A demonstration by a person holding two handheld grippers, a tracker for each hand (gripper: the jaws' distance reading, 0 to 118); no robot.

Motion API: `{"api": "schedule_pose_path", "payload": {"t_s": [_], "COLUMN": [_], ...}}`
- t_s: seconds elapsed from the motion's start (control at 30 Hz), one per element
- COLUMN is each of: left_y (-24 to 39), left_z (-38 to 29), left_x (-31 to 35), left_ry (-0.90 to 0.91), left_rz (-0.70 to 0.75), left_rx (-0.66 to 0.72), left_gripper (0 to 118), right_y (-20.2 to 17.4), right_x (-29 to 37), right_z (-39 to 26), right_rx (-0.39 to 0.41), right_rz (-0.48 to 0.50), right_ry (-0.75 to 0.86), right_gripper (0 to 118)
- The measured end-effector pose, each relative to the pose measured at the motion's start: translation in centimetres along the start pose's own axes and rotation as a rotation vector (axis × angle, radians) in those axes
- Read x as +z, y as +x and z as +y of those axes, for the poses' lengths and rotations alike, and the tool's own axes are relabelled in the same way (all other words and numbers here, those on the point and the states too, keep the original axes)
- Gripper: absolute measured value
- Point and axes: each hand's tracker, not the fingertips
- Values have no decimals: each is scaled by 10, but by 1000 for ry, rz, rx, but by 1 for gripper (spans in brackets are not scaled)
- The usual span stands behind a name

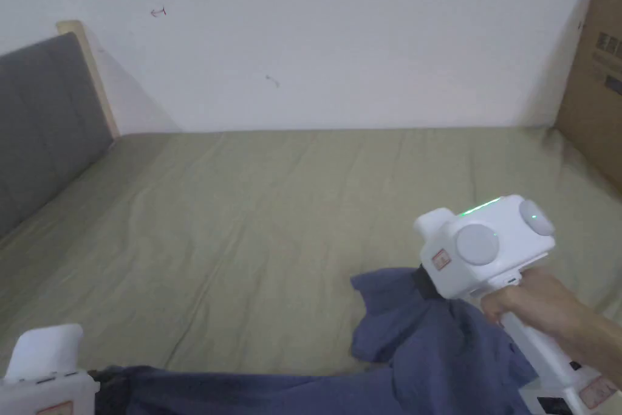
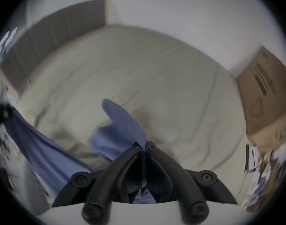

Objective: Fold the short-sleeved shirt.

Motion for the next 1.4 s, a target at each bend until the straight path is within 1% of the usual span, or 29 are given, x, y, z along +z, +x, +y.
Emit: {"api": "schedule_pose_path", "payload": {"t_s": [0.1, 0.17, 0.27, 0.3, 0.37, 0.4, 0.47, 0.57, 0.6, 0.63, 0.7, 0.73, 0.9, 0.93, 1.03, 1.1, 1.2, 1.27, 1.37, 1.4], "left_y": [3, 10, 18, 25, 36, 43, 50, 72, 81, 90, 103, 107, 131, 135, 138, 145, 153, 159, 166, 168], "left_z": [19, 35, 68, 78, 101, 115, 149, 199, 217, 236, 269, 285, 366, 382, 432, 455, 486, 502, 522, 528], "left_x": [23, 37, 57, 65, 78, 84, 90, 103, 108, 111, 118, 122, 133, 133, 129, 129, 129, 132, 131, 126], "left_ry": [63, 102, 171, 185, 230, 242, 287, 350, 382, 402, 432, 442, 541, 555, 584, 607, 624, 650, 702, 697], "left_rz": [0, 2, -37, -31, 10, 30, 22, 23, 38, 53, 75, 64, 71, 73, 64, 79, 85, 88, 64, 59], "left_rx": [6, 4, 13, 22, -20, -18, -40, -34, -59, -113, -143, -132, -155, -140, -125, -126, -135, -145, -88, -99], "left_gripper": [3, 4, 4, 4, 4, 4, 3, 4, 4, 3, 4, 3, 3, 3, 3, 3, 3, 3, 3, 3], "right_y": [38, 57, 81, 90, 96, 100, 100, 104, 108, 112, 122, 130, 151, 156, 168, 172, 181, 174, 172, 172], "right_x": [58, 96, 151, 169, 204, 220, 245, 281, 286, 296, 313, 317, 352, 360, 377, 391, 413, 428, 439, 438], "right_z": [3, 2, -3, -3, -4, -1, 8, 28, 40, 51, 71, 84, 146, 158, 193, 213, 243, 253, 273, 277], "right_rx": [-126, -178, -240, -264, -311, -330, -335, -366, -362, -368, -405, -429, -453, -488, -508, -509, -520, -526, -509, -509], "right_rz": [1, -8, -22, -27, -17, -20, -19, -61, -75, -92, -86, -87, -130, -134, -131, -153, -157, -168, -212, -220], "right_ry": [97, 152, 239, 267, 312, 342, 364, 434, 455, 468, 506, 530, 586, 614, 664, 700, 722, 752, 790, 786], "right_gripper": [1, 1, 1, 1, 1, 1, 1, 1, 1, 1, 1, 1, 1, 1, 1, 1, 1, 1, 1, 1]}}
